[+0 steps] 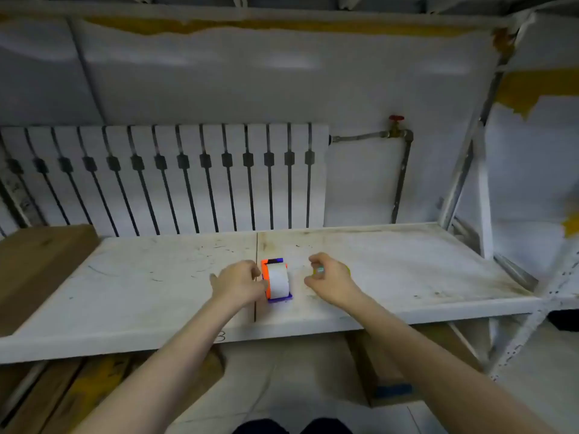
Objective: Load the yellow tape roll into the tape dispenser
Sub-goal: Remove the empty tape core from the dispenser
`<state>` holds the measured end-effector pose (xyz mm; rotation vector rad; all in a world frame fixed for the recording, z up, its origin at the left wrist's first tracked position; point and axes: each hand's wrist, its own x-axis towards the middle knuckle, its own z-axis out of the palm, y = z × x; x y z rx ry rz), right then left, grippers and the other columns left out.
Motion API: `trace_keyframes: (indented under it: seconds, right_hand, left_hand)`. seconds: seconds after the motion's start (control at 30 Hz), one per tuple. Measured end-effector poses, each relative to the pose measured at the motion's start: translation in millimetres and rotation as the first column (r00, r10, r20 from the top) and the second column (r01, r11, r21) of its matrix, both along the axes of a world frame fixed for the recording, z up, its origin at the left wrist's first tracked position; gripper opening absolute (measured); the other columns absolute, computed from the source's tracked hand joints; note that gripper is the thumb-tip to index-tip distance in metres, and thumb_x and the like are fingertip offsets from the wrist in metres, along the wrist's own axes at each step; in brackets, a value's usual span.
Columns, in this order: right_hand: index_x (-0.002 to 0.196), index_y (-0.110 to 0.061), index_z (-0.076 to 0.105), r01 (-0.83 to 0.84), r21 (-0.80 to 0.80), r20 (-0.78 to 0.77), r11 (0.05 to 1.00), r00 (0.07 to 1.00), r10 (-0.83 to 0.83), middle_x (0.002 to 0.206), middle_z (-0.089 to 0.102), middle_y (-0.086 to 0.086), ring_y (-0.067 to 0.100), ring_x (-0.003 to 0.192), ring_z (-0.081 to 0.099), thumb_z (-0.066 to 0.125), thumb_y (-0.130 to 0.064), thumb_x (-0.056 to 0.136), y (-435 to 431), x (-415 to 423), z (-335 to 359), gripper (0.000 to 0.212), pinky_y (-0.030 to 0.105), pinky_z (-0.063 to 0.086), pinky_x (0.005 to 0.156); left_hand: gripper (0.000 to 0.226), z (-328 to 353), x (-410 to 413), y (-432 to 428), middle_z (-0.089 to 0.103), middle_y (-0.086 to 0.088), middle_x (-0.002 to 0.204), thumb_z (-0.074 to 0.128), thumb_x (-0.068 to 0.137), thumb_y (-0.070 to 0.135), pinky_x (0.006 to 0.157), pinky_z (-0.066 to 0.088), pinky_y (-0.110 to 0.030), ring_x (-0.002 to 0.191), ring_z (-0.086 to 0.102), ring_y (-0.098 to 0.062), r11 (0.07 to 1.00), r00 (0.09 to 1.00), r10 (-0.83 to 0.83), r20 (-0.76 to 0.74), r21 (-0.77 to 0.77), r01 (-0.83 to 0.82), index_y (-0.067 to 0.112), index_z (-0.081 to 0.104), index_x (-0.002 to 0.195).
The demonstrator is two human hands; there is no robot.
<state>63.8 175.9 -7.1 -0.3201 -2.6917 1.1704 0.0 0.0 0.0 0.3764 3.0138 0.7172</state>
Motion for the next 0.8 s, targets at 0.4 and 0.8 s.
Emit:
trace_keyframes:
  seconds: [0.4, 0.8]
  right_hand:
    - [0.087, -0.015, 0.059, -0.006, -0.212, 0.002, 0.977, 1.0, 0.006, 0.077, 0.062, -0.001, 0.012, 0.071, 0.058, 0.068, -0.025, 0.084, -3, -83, -70, 0.014, 0.022, 0.047, 0.067]
    - [0.085, -0.004, 0.07, 0.062, -0.162, 0.031, 0.985, 0.998, -0.057, 0.084, 0.072, 0.018, 0.029, 0.084, 0.067, 0.07, -0.025, 0.082, -8, -78, -66, 0.021, 0.039, 0.054, 0.082]
  left_hand:
    - [0.044, -64, -84, 45, 0.028, -0.002, 0.053, 0.053, 0.089, 0.016, 0.053, 0.02, -0.03, 0.051, 0.029, -0.018, 0.865, 0.966, 0.007, 0.258, 0.483, -0.135, 0.017, 0.03, 0.051]
    - [0.044, -65, -76, 30, 0.034, -0.007, 0.058, 0.063, 0.086, 0.025, 0.058, 0.027, -0.028, 0.056, 0.033, -0.019, 0.808, 0.932, -0.043, 0.359, 0.562, -0.179, 0.014, 0.036, 0.053]
